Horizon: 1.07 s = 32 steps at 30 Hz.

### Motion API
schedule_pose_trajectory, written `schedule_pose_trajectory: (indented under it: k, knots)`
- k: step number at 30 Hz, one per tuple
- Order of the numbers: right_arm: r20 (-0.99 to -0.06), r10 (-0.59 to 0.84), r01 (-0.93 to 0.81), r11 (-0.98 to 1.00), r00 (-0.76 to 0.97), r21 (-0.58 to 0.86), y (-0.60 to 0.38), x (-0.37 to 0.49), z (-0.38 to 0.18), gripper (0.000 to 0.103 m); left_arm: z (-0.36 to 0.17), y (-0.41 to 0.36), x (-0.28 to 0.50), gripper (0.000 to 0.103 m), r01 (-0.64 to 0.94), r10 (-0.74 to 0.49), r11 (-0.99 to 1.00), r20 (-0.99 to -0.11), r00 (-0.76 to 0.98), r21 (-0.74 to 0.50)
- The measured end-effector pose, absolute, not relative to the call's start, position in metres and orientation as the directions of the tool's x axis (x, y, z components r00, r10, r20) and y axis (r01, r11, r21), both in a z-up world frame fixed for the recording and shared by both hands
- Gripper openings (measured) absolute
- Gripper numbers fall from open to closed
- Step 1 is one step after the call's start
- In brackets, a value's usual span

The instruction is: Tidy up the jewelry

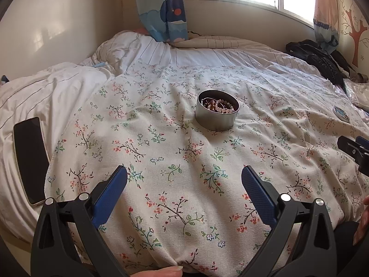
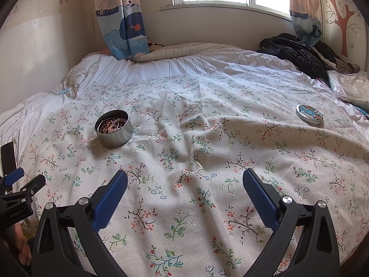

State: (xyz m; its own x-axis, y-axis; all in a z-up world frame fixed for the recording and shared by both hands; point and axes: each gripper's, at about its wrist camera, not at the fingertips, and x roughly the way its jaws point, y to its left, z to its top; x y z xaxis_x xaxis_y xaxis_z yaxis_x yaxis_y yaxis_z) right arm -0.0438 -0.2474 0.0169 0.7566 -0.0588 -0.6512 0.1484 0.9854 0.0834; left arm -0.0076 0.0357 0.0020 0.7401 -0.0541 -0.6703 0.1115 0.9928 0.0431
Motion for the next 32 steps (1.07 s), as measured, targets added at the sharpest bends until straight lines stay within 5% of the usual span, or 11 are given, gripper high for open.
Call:
schedule_pose_trajectory:
  k: [11,18,32]
  knots:
    - [-0.651,-0.059,0.148,0.985,0.757,0.083,-0.248,-0.044,0.017,0.096,0.001,0.036,-0.005,0.095,0.108,-0.054,0.993,-0.68,0.731,0.037]
    - [-0.652,-0.06,0.149,0.985,0.756,0.082,-0.247,-0.043,0.017,0.096,0.002,0.055,-0.002,0.096,0.108,-0.137,0.991,-0.667,0.733,-0.085]
    - [-0.654,-0.059,0.148,0.985,0.755,0.083,-0.247,-0.042,0.016,0.096,0.0,0.038,-0.001,0.095,0.09,-0.025,0.994,-0.685,0.728,0.059]
